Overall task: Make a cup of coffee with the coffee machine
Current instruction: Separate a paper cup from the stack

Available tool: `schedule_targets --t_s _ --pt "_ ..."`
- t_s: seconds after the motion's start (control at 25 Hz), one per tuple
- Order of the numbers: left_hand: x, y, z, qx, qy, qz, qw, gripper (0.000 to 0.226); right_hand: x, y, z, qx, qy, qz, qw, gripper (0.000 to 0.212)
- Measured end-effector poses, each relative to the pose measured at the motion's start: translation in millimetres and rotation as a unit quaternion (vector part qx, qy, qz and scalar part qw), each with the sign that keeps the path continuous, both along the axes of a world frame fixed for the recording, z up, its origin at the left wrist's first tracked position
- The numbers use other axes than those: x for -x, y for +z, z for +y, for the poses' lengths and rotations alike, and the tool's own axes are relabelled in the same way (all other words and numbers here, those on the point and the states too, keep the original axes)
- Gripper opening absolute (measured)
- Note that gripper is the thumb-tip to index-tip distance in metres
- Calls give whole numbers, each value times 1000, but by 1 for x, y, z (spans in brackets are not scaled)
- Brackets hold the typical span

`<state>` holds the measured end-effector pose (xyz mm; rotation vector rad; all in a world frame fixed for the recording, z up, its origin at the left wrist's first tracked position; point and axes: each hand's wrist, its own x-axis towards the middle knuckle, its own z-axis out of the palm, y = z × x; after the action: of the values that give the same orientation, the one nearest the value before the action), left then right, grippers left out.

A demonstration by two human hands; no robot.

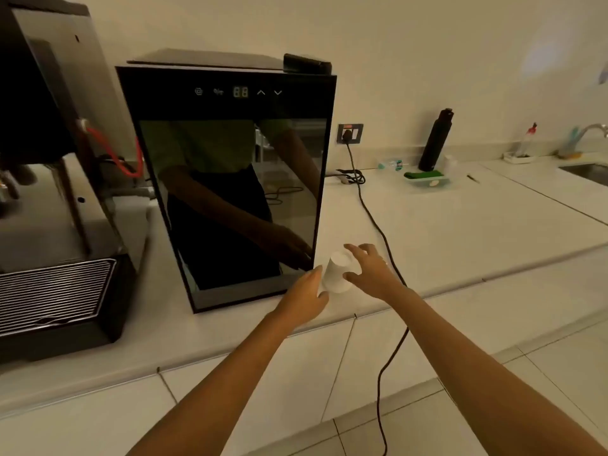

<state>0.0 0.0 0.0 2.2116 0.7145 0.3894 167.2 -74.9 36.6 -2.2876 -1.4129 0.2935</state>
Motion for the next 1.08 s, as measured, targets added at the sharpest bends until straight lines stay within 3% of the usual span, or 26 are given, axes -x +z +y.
schedule_targets --t_s 0.24,0.4,0.48,0.52,0.56,0.64,0.72,0.96,1.08 --pt "-15 -19 8 24 21 41 999 58 -18 -3 36 94 95 -12 991 68" --pt "-25 -26 4 49 66 50 995 59 -34 4 46 76 122 -2 990 53" --pt "-33 -24 -1 124 109 28 986 52 -42 10 48 54 131 19 990 51" --pt "-37 -23 -4 207 143 -14 968 42 -45 14 48 39 132 35 990 50" --pt "-41 -19 -8 326 189 -79 923 29 -49 19 49 21 131 61 989 48" --pt "-51 -12 -12 530 237 -207 787 27 -56 27 50 -13 120 154 981 43" --pt "-60 -14 -13 585 240 -275 725 28 -61 32 50 -23 120 232 965 38" --pt "-78 -19 -18 554 280 -300 725 26 -84 34 42 0 140 293 946 36" --pt "-89 -17 -18 557 295 -304 714 20 -92 33 42 -44 167 225 959 38"
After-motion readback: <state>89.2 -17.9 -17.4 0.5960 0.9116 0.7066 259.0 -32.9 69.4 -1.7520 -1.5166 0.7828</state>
